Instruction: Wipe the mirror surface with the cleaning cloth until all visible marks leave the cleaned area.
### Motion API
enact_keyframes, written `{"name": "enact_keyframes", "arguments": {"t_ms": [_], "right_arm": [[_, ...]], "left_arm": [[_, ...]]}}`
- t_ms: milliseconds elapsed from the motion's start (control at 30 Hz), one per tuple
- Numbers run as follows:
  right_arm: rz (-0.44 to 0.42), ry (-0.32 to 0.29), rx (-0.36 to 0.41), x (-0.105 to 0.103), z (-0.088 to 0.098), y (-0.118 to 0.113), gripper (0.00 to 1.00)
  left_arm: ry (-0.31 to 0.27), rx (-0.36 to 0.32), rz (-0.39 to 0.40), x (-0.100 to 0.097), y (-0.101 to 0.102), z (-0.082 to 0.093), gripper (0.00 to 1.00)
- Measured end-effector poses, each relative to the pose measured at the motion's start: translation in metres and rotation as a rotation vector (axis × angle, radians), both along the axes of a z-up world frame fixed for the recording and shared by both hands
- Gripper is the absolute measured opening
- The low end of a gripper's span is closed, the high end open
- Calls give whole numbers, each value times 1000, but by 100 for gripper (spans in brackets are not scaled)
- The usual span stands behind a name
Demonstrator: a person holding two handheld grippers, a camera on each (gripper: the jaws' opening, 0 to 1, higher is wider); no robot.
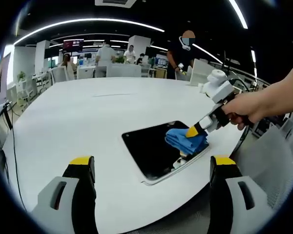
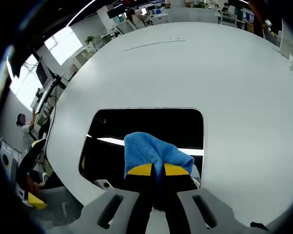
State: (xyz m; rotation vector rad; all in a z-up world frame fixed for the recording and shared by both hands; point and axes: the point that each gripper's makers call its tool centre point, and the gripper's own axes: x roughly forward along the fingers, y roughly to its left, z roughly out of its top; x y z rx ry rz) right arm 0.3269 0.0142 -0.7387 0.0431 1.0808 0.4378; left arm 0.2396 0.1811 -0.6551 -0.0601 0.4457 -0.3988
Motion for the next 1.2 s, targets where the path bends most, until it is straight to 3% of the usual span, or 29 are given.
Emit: {"name": "enact_keyframes", "arguments": {"t_ms": [67, 233, 367, 467, 567, 733, 900, 1200], "right_arm": [[-2, 1, 6, -6, 1, -1, 1], [-6, -2, 7, -15, 3, -4, 1], [-14, 3, 13, -22, 3, -5, 1], [-17, 8, 16, -23, 4, -5, 1], [-18, 12, 26, -26, 3, -5, 1], [-15, 32, 17, -31, 3, -6, 1], [-8, 18, 21, -34, 2, -7, 1], [-17, 38, 42, -41, 2, -7, 1]], "left_arm": [[-29, -9, 1, 1, 1, 4, 97], [-31, -9, 11, 2, 2, 4, 97], [13, 3, -8, -2, 1, -5, 98], [-50, 34, 0, 0, 4, 4, 98], [25, 27, -50, -5, -5, -6, 96], [13, 48, -36, -5, 0, -4, 90], [0, 49, -52, -4, -2, -3, 99], [10, 54, -48, -3, 1, -7, 99]]}}
